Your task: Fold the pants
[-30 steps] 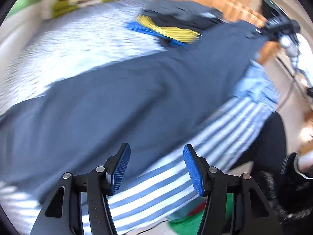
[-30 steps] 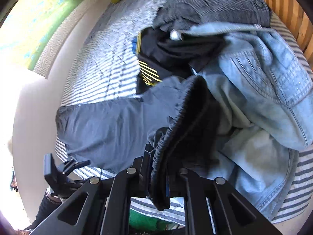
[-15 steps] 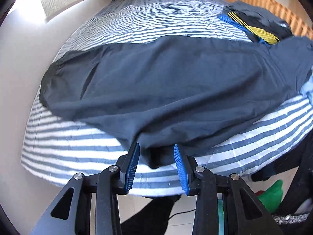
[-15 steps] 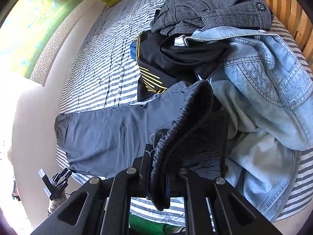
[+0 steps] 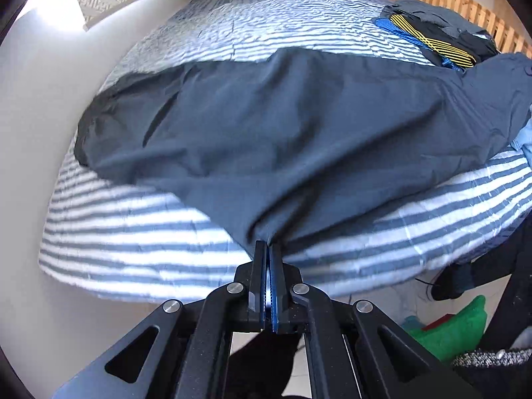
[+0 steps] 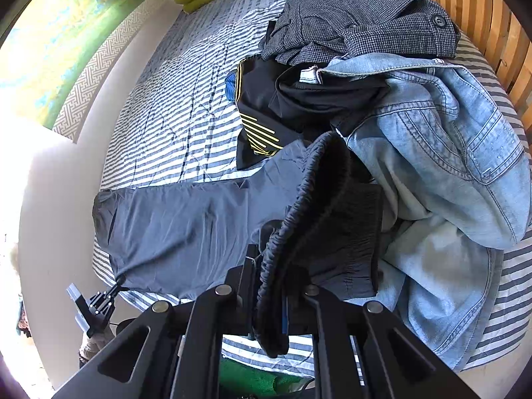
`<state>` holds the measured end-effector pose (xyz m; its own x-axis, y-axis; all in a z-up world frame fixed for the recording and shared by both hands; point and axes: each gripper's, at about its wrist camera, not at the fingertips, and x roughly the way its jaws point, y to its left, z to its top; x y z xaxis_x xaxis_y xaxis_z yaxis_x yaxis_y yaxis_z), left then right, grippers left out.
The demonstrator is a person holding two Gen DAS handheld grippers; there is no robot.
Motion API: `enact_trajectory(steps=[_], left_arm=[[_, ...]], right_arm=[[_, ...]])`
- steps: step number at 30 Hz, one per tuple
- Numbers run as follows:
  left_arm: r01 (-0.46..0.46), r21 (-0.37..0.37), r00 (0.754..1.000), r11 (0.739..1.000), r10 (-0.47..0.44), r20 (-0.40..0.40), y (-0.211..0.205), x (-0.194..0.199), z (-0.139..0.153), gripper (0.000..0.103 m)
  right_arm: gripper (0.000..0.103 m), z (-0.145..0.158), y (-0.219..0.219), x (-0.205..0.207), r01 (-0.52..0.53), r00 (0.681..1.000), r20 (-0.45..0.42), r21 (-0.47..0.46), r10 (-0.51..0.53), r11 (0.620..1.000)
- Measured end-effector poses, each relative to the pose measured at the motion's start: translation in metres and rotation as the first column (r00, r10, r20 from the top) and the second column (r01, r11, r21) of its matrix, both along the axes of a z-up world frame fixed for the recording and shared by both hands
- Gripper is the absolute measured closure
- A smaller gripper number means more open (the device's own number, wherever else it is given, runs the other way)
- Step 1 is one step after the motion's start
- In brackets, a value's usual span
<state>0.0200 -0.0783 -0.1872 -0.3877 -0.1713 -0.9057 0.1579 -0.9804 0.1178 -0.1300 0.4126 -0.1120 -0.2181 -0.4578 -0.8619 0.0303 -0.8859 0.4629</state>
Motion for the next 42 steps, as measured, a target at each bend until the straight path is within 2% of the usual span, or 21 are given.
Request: enact_trajectory(steps=[2, 4, 7, 8, 10, 11, 12, 17, 21, 22, 24, 26, 28, 30, 32, 33, 36, 38, 40, 42], left_arm=[[0.001, 0.005, 0.999, 1.0, -0.001, 0.041, 0.0, 0.003, -0.01, 0.1], [-0.018, 0.058, 0.998, 0.998, 0.015, 0.054, -0.005, 0.002, -0.008, 0.1], [-0.025, 0.177, 0.998, 0.984, 0.034, -0.043, -0.02, -0.006, 0.026, 0.098], [-0.015, 0.188, 0.996, 0.982, 0.031, -0.08, -0.024, -0.012, 0.039, 0.095], [-0.013, 0.173, 0.992, 0.985, 0.035, -0.124, -0.039, -0.036, 0.06, 0.082], [-0.013, 0.17, 0.992, 0.985, 0.034, -0.122, -0.047, -0.05, 0.064, 0.067], [-0.004, 0.168, 0.994, 0.986, 0.022, -0.105, -0.054, -0.068, 0.065, 0.058], [0.001, 0.087, 1.0, 0.996, -0.003, 0.024, -0.093, -0.17, 0.029, 0.058], [-0.081, 0.114, 0.994, 0.99, 0.073, 0.076, -0.134, -0.224, -0.01, 0.058], [-0.11, 0.099, 0.991, 0.989, 0.102, 0.084, -0.145, -0.233, -0.017, 0.058], [-0.182, 0.039, 0.98, 0.982, 0.178, 0.092, -0.169, -0.244, -0.033, 0.058], [-0.287, 0.014, 0.955, 0.958, 0.286, 0.075, -0.201, -0.25, -0.044, 0.056], [-0.376, 0.061, 0.927, 0.925, 0.374, 0.033, -0.227, -0.25, -0.046, 0.053], [-0.399, 0.031, 0.917, 0.916, 0.399, 0.01, -0.237, -0.253, -0.047, 0.053], [-0.408, -0.075, 0.913, 0.91, 0.409, -0.007, -0.235, -0.254, -0.042, 0.053], [-0.408, -0.073, 0.913, 0.91, 0.407, -0.026, -0.233, -0.251, -0.036, 0.053], [-0.357, 0.007, 0.929, 0.934, 0.355, -0.106, -0.214, -0.229, -0.009, 0.055], [-0.235, 0.09, 0.961, 0.968, 0.245, -0.127, -0.187, -0.214, 0.006, 0.055], [-0.105, 0.147, 0.988, 0.984, 0.12, -0.097, -0.15, -0.202, 0.008, 0.055], [0.017, 0.188, 0.999, 0.982, -0.01, -0.038, -0.114, -0.187, -0.002, 0.055]], right_arm=[[0.093, -0.004, 0.0, 0.0, -0.007, 1.0, 0.005, 0.004, 0.007, 1.0], [0.093, -0.01, 0.0, 0.002, -0.007, 1.0, 0.022, 0.015, 0.007, 1.0], [0.093, -0.013, 0.008, 0.008, 0.01, 1.0, 0.028, 0.011, -0.011, 1.0], [0.093, -0.013, 0.012, 0.01, 0.02, 0.999, 0.028, 0.01, -0.02, 1.0], [0.093, -0.014, 0.02, 0.012, 0.041, 0.999, 0.032, 0.012, -0.041, 0.999], [0.093, -0.015, 0.023, 0.012, 0.05, 0.998, 0.036, 0.015, -0.05, 0.999], [0.093, -0.016, 0.025, 0.011, 0.058, 0.998, 0.039, 0.015, -0.059, 0.998], [0.093, -0.02, 0.02, 0.01, 0.064, 0.997, 0.051, 0.022, -0.065, 0.998], [0.093, -0.027, 0.023, 0.009, 0.085, 0.993, 0.075, 0.055, -0.089, 0.995], [0.093, -0.029, 0.025, 0.01, 0.096, 0.992, 0.082, 0.06, -0.1, 0.994], [0.093, -0.032, 0.03, 0.01, 0.118, 0.988, 0.094, 0.07, -0.124, 0.991], [0.093, -0.034, 0.037, 0.011, 0.14, 0.984, 0.101, 0.077, -0.147, 0.987], [0.093, -0.036, 0.041, 0.012, 0.157, 0.981, 0.106, 0.078, -0.164, 0.985], [0.093, -0.037, 0.044, 0.011, 0.17, 0.978, 0.111, 0.081, -0.178, 0.982], [0.093, -0.039, 0.044, 0.009, 0.174, 0.977, 0.114, 0.079, -0.182, 0.982], [0.093, -0.039, 0.043, 0.008, 0.173, 0.977, 0.115, 0.08, -0.181, 0.982], [0.093, -0.036, 0.033, 0.005, 0.149, 0.982, 0.11, 0.079, -0.157, 0.986], [0.093, -0.031, 0.026, 0.006, 0.129, 0.986, 0.099, 0.079, -0.137, 0.988], [0.093, -0.027, 0.022, 0.006, 0.118, 0.988, 0.087, 0.076, -0.124, 0.99], [0.093, -0.025, 0.022, 0.007, 0.118, 0.989, 0.082, 0.067, -0.123, 0.991]])
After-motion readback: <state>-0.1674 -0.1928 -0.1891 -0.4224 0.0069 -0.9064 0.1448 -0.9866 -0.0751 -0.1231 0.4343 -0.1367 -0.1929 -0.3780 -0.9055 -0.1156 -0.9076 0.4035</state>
